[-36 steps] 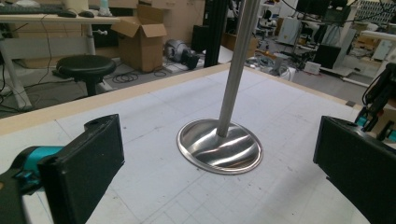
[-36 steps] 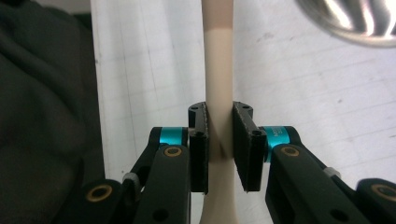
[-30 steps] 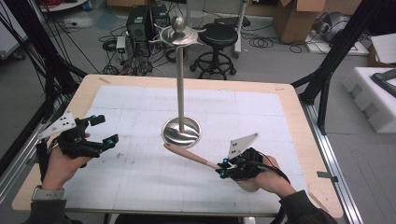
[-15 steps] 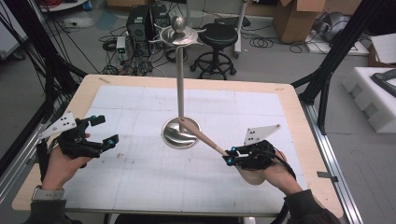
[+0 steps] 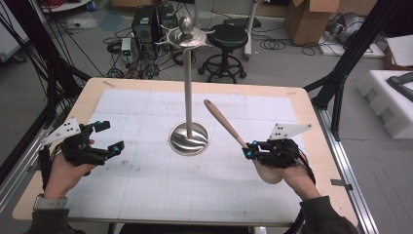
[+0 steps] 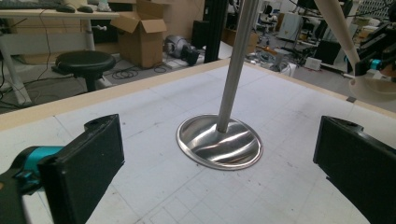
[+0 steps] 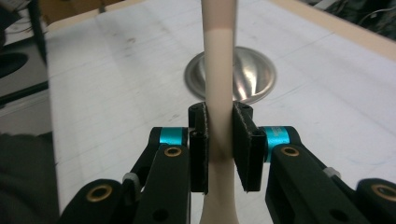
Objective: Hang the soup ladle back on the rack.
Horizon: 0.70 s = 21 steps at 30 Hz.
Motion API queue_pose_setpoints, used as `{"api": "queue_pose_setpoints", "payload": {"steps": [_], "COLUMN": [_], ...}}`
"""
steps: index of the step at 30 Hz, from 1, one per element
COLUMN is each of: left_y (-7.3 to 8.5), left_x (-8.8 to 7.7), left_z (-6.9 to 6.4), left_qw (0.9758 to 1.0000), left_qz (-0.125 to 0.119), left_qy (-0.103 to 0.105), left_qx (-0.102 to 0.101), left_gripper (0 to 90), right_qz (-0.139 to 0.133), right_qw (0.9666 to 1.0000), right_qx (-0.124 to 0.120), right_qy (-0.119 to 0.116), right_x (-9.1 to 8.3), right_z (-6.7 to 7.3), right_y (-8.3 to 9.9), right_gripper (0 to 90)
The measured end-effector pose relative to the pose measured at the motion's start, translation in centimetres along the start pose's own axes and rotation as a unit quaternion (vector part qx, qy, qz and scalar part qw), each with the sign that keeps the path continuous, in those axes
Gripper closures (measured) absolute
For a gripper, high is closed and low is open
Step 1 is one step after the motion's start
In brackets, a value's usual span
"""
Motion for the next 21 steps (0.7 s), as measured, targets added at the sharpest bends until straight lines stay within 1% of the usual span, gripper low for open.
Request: {"api": "queue_pose_setpoints", "payload": {"steps": [4, 7, 13, 14, 16, 21], "left_y": [0.0, 0.0, 0.0, 0.0, 0.0, 0.0], "left_x": [0.0, 0.0, -0.1, -0.1, -0.1, -0.1], "left_z": [0.0, 0.1, 0.1, 0.1, 0.1, 0.1], "left_qw": [1.0, 1.0, 1.0, 1.0, 1.0, 1.0], "left_qz": [0.001, 0.001, 0.0, 0.0, 0.0, 0.0], "left_qy": [-0.001, -0.001, 0.0, -0.001, 0.0, 0.0], "left_qx": [0.0, -0.001, 0.0, -0.001, -0.001, 0.001], "left_gripper": [2.2, 2.2, 2.2, 2.2, 2.2, 2.2], "right_qz": [-0.014, -0.024, -0.036, -0.037, -0.041, -0.055], "right_qw": [0.9997, 0.9994, 0.9989, 0.9987, 0.9984, 0.9971], "right_qx": [0.013, 0.013, 0.012, 0.015, 0.012, 0.014], "right_qy": [0.014, 0.022, 0.03, 0.031, 0.038, 0.05], "right_x": [-0.5, -0.8, -1.4, -1.5, -1.8, -2.9], "right_z": [-0.6, -0.9, -1.2, -1.2, -1.4, -1.8], "right_y": [-0.3, -0.6, -1.2, -1.4, -1.7, -2.7], "right_gripper": [78.2, 78.2, 78.2, 78.2, 78.2, 78.2]}}
Point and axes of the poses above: each handheld gripper's, and its own axes: x roughly forward along the jaws, y roughly out of its underside, z roughly to its left, the point moved 7 cm from there along x, roughly forward along the jaws, and after that the axes turned 6 degrees about z, right-handed, at the moved point
